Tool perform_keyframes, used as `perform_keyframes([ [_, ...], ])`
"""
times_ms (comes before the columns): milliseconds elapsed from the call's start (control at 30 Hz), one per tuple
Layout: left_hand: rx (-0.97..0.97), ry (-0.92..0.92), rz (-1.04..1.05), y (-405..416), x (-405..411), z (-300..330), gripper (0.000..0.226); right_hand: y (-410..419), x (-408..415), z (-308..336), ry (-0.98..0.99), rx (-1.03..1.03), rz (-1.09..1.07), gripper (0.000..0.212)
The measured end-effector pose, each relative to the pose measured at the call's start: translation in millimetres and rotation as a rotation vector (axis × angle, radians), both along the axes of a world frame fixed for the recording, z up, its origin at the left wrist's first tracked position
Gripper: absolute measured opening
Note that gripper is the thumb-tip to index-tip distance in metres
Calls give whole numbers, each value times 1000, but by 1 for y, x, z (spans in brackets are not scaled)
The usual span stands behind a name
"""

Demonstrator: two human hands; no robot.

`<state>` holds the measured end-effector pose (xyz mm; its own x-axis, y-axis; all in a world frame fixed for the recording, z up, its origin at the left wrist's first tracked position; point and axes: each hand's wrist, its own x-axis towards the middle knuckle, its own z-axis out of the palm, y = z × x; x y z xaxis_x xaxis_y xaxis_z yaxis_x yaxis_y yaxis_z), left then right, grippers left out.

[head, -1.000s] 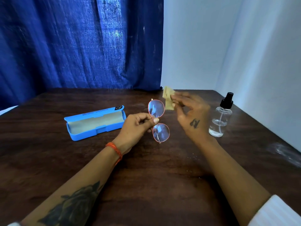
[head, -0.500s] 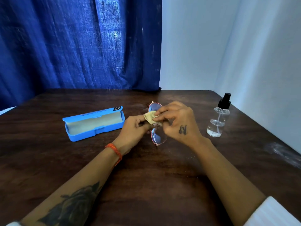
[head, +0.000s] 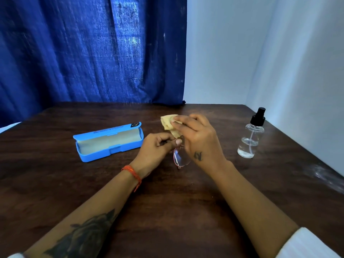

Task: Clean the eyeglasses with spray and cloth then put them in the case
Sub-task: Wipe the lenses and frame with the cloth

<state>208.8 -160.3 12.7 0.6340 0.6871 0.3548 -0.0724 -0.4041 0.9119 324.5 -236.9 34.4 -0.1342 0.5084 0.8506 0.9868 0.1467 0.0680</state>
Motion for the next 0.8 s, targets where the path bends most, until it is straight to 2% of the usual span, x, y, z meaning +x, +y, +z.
perform_keyframes([
  [200,-19,-28,28,1,-3,1,11,-4,6,0,272,7,-27,22],
  [333,-28,-16,25,2,-4,1,10,-8,1,3,344,-159,38,18],
  [367,-22,-16,31,3,-4,0,10,-7,2,4,421,-194,59,18],
  [433,-24,-30,47,5,-5,1,10,-7,7,10,736,-220,146,21],
  [500,-29,-34,57,5,-5,1,9,-8,13,17,1068,-137,252,25],
  [533,-28,-27,59,5,-4,1,9,-8,16,18,1119,-60,257,25],
  [600,-26,-20,55,5,-3,1,10,-7,16,17,983,39,159,24],
  [733,-17,-18,20,3,-2,0,13,-3,6,4,418,16,55,31],
  [800,-15,-14,27,4,-3,0,14,0,4,0,196,-11,45,32],
])
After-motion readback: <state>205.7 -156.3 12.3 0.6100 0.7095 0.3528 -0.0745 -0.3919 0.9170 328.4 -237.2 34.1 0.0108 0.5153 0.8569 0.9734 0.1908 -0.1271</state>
